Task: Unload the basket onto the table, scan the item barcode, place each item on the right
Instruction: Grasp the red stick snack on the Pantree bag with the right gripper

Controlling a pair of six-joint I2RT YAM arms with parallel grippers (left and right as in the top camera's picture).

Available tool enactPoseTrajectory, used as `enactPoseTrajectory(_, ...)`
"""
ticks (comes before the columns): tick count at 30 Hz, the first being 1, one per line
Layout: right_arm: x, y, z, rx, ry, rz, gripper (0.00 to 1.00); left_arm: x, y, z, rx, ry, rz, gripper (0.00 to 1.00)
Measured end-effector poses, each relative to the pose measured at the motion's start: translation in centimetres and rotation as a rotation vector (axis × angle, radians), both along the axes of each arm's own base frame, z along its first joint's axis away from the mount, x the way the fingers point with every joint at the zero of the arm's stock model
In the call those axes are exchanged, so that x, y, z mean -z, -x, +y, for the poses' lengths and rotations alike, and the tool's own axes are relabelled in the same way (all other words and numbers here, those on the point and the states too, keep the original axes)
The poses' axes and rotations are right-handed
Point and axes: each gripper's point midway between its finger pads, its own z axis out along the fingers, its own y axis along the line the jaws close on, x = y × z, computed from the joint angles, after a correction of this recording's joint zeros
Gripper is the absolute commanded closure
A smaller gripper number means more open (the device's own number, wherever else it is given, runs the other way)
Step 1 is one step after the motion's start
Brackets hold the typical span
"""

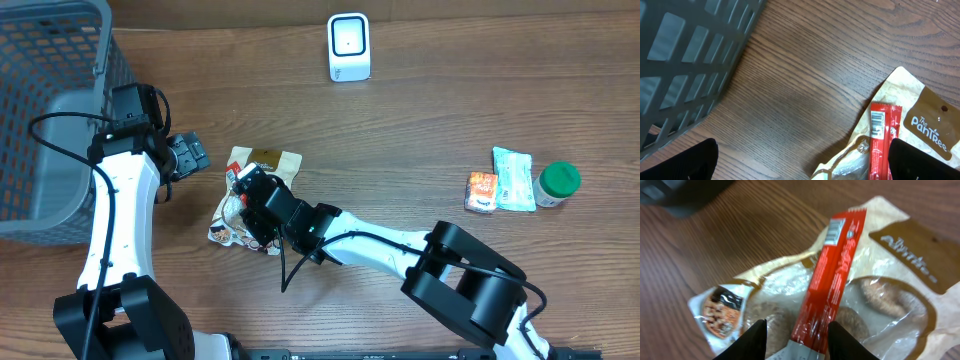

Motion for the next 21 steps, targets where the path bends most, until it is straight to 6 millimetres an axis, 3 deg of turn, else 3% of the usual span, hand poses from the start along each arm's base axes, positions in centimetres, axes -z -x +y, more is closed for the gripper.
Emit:
enactPoseTrajectory(4,1.3,0.1,-0.2,0.002,0.022,0.011,0.6,0.0,0.0,0.0,0.0,0.0,0.0,0.0)
enactPoseTrajectory(12,1.7,0.0,-0.5,0.009,0.039,0.012,0.66,0.0,0.0,0.0,0.0,0.0,0.0,0.0)
enactPoseTrajectory(18,2.1,0.2,-0.8,0.01,0.062,0.021,0.8,0.0,0.0,0.0,0.0,0.0,0.0,0.0)
enactPoseTrajectory(21,2.2,0.3,-0.9,0.009,0.067,0.022,0.96,0.0,0.0,0.0,0.0,0.0,0.0,0.0)
